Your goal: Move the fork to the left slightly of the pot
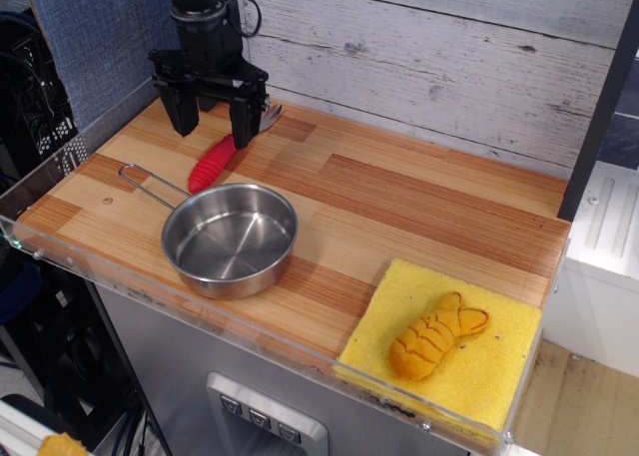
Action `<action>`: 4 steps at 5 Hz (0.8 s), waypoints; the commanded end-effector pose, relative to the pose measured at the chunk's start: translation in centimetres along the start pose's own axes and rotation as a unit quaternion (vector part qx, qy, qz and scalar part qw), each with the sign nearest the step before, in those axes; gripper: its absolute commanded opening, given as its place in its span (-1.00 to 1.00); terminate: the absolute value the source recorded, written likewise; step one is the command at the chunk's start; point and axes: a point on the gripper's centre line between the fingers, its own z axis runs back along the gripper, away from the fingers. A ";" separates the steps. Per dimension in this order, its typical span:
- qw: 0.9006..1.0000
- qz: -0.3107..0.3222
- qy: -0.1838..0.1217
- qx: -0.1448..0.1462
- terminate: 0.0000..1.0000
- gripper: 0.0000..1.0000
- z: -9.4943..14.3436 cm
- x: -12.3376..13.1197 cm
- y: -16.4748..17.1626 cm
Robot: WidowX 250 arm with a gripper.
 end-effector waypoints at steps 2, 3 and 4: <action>0.999 -0.015 0.015 0.042 -1.00 1.00 -1.5 0.8 -0.2; 0.997 -0.023 0.045 0.060 -1.00 1.00 -3.3 0.9 -0.2; 0.997 -0.022 0.052 0.058 -1.00 -1.00 -3.9 0.9 -0.2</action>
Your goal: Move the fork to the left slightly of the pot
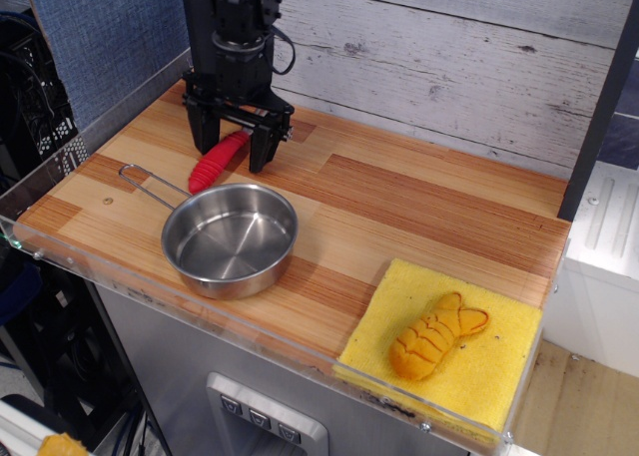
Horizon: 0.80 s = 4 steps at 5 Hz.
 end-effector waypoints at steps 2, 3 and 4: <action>1.000 -0.005 0.002 -0.004 -1.00 -1.00 0.0 -0.5 -0.6; 1.000 0.008 -0.005 -0.027 -1.00 -1.00 0.7 -1.2 -0.6; 0.998 0.053 -0.015 -0.034 -1.00 -1.00 4.2 -3.0 -0.3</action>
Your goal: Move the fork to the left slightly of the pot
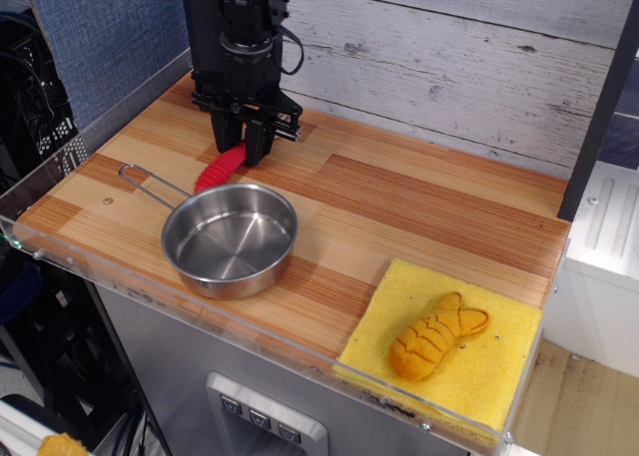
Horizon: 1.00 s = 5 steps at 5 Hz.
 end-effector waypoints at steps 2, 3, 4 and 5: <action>0.997 0.077 -0.030 -0.010 -1.00 -1.00 10.2 -3.8 -2.2; 0.997 0.043 -0.049 -0.033 -1.00 -1.00 12.2 -4.6 -6.2; 0.997 -0.015 -0.047 -0.057 -1.00 -1.00 13.4 -4.2 -10.9; 0.998 -0.031 -0.045 -0.044 -1.00 -1.00 13.7 -3.7 -16.0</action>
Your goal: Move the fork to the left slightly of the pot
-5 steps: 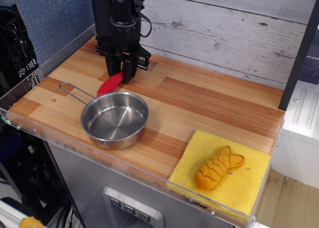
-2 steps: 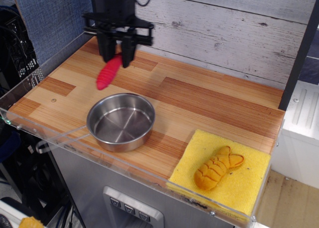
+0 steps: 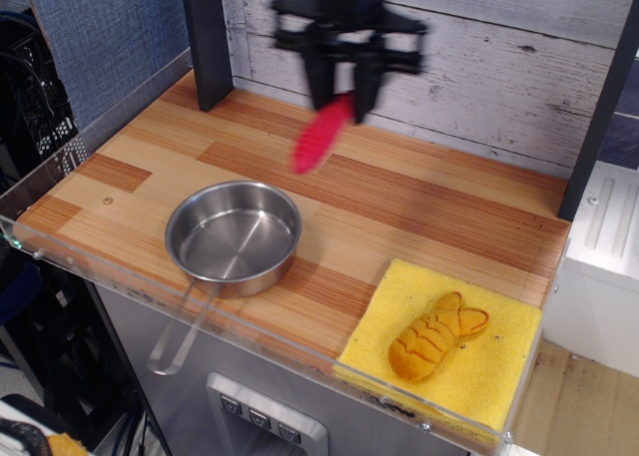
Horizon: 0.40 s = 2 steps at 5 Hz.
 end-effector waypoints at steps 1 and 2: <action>1.000 -0.002 -0.011 0.017 -1.00 -1.00 -0.8 1.1 -8.3; 0.999 0.019 0.010 0.030 -1.00 -1.00 -3.8 1.9 -8.1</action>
